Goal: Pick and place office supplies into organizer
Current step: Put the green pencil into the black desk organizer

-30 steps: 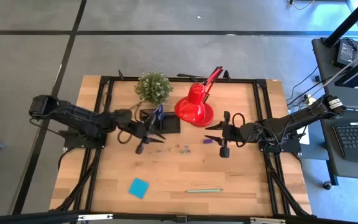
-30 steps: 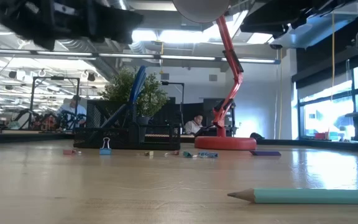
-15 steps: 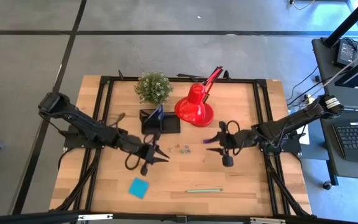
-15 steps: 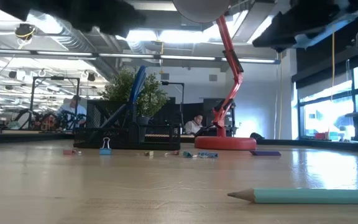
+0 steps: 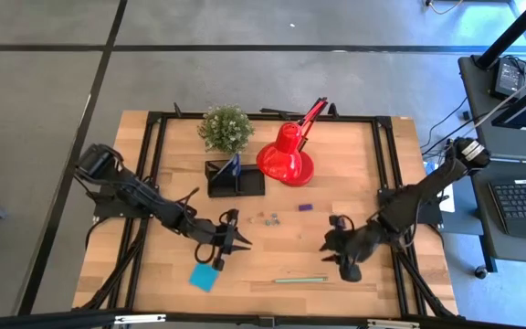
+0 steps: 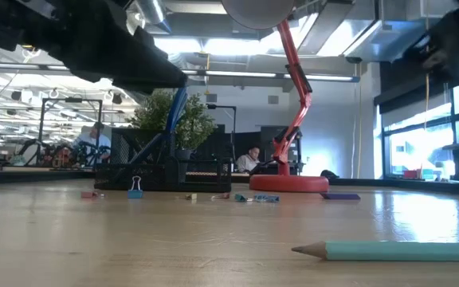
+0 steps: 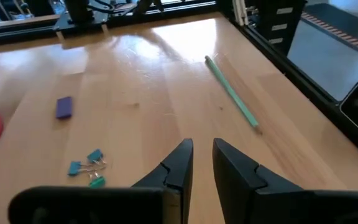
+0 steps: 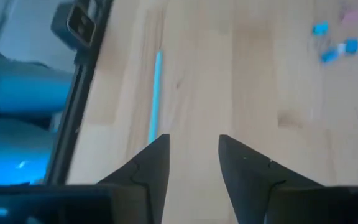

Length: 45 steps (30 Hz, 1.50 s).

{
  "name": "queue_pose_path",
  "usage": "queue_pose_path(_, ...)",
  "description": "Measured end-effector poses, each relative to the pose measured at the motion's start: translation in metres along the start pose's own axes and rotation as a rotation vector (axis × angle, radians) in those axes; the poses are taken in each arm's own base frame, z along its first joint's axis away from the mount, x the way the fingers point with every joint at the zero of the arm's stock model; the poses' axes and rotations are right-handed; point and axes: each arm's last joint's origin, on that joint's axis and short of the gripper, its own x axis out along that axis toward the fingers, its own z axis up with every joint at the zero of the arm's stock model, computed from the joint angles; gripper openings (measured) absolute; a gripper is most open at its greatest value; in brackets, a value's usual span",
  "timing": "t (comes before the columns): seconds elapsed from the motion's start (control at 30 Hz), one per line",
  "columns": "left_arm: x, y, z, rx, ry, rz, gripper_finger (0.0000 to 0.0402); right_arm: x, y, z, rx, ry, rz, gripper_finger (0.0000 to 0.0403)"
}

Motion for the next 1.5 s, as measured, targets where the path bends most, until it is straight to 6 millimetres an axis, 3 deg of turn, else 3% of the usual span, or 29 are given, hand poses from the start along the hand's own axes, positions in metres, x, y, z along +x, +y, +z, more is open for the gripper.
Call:
queue_pose_path(0.13,0.001,-0.003,0.001,-0.004,-0.027,0.021,0.0057,-0.007,0.025,0.015,-0.011,0.129,-0.047,0.0141)
queue_pose_path(0.23,0.001,-0.002,0.0,-0.007,-0.028,0.048,0.0057,-0.001,0.041,0.025,-0.051,0.231,-0.102,0.0141)
queue_pose_path(0.57,0.001,-0.002,0.0,-0.044,-0.024,0.059,0.0057,0.063,0.072,0.015,-0.027,0.53,-0.163,0.0141)
queue_pose_path(0.97,0.001,-0.002,-0.004,-0.035,0.017,0.061,0.0056,0.097,0.073,0.001,-0.001,0.612,-0.226,0.0141)
queue_pose_path(1.5,0.001,-0.002,-0.005,-0.038,0.028,0.061,0.0056,0.099,0.073,-0.001,0.017,0.634,-0.221,0.0141)
